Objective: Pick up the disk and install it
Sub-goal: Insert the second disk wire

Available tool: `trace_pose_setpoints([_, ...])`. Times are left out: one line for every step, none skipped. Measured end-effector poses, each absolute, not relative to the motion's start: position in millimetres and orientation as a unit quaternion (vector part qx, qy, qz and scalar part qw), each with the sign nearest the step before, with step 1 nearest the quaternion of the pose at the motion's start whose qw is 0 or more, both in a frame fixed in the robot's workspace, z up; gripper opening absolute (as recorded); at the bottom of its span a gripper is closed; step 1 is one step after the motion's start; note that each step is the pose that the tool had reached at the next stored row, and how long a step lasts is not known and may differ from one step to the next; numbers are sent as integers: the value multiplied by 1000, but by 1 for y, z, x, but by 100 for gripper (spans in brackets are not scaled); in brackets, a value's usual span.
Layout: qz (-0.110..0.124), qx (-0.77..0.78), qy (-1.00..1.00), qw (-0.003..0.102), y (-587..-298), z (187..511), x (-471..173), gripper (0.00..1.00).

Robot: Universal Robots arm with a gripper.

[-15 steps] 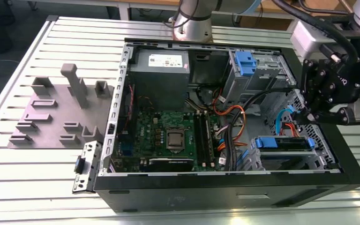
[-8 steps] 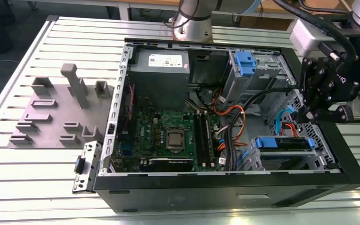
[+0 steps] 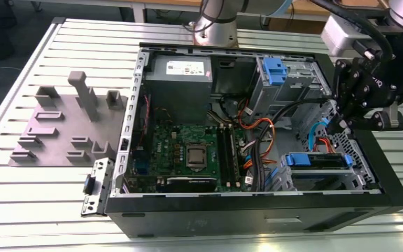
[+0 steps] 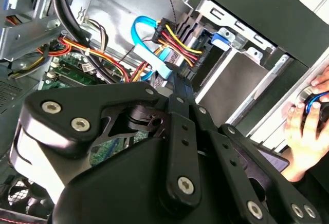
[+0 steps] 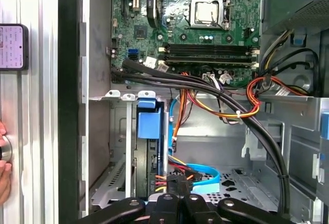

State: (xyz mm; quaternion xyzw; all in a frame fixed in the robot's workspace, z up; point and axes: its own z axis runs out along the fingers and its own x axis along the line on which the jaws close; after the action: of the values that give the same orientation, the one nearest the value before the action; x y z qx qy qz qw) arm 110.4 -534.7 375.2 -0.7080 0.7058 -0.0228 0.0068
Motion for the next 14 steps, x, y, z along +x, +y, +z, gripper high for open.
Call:
trace_pose_setpoints([-22, -708, 706, 6, -534, 375, 110, 11])
trace_pose_setpoints([-21, -708, 706, 5, -532, 375, 110, 11])
trace_pose_setpoints([-21, -708, 706, 3, -531, 376, 110, 11])
trace_pose_setpoints([-21, -708, 706, 2, -530, 376, 110, 11])
trace_pose_setpoints([-22, -708, 706, 0, -529, 376, 110, 11])
trace_pose_setpoints([-23, -708, 706, -1, -528, 377, 110, 11])
trace_pose_setpoints([-23, -708, 706, -3, -527, 378, 110, 11])
trace_pose_setpoints([-24, -708, 706, -4, -527, 378, 110, 11])
trace_pose_setpoints([-26, -708, 706, -5, -526, 379, 110, 11])
trace_pose_setpoints([-26, -708, 706, -6, -525, 379, 110, 11])
trace_pose_setpoints([-26, -708, 705, -8, -525, 379, 111, 11])
trace_pose_setpoints([-27, -708, 705, -10, -524, 379, 111, 11])
trace_pose_setpoints([-28, -708, 705, -12, -524, 379, 111, 11])
trace_pose_setpoints([-29, -708, 705, -15, -523, 379, 111, 11])
